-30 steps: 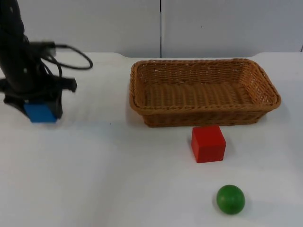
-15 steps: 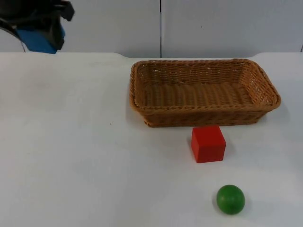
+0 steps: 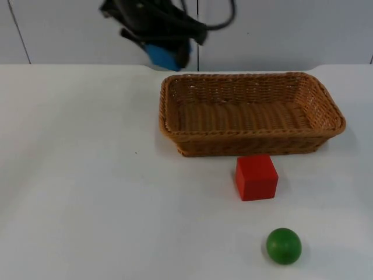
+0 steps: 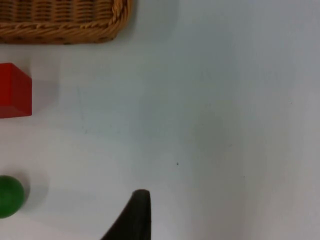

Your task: Place all geometric objects except the red cube into the basket.

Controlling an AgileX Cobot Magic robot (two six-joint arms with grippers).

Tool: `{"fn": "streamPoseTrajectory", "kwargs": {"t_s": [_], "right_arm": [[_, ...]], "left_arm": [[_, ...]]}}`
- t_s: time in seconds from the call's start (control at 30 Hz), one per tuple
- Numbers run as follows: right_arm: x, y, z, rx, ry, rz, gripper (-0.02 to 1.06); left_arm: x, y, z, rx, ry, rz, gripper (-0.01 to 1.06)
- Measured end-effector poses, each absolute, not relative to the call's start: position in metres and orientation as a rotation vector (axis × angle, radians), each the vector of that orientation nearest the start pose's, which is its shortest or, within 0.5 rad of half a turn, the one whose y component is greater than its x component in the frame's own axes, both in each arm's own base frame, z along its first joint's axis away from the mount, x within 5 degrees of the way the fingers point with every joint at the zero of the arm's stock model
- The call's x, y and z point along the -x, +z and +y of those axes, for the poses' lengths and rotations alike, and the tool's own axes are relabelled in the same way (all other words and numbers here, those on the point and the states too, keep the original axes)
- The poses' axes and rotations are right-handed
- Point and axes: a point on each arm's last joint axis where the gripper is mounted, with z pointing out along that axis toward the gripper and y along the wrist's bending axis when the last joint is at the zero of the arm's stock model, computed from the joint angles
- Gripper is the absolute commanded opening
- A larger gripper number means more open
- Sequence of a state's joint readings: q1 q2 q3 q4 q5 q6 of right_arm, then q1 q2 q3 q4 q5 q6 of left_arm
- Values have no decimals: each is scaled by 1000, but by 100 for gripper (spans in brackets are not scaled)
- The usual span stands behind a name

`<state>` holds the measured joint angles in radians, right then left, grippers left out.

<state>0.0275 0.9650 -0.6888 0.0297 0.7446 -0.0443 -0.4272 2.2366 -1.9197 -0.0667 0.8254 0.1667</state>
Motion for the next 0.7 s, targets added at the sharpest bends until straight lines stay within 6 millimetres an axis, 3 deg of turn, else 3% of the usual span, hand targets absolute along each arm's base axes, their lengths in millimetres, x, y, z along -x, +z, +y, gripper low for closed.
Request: {"fn": "streamPoseTrajectory", "kwargs": {"t_s": [0.13, 0.4, 0.53, 0.6, 0.7], "right_arm": [[-175, 278, 7, 71, 27, 2503, 96], [-175, 278, 7, 71, 27, 2503, 96], [-175, 278, 7, 71, 27, 2503, 96], [-175, 278, 7, 71, 27, 2503, 96], [-175, 278, 7, 71, 27, 2503, 96]], "left_arm": [[-467, 176, -246, -816, -157, 2510, 0], [-477, 136, -255, -835, -160, 2566, 0], [-476, 124, -256, -837, -170, 2595, 12], [-475, 119, -256, -840, -174, 2616, 28], [-474, 114, -256, -842, -180, 2638, 68]]}}
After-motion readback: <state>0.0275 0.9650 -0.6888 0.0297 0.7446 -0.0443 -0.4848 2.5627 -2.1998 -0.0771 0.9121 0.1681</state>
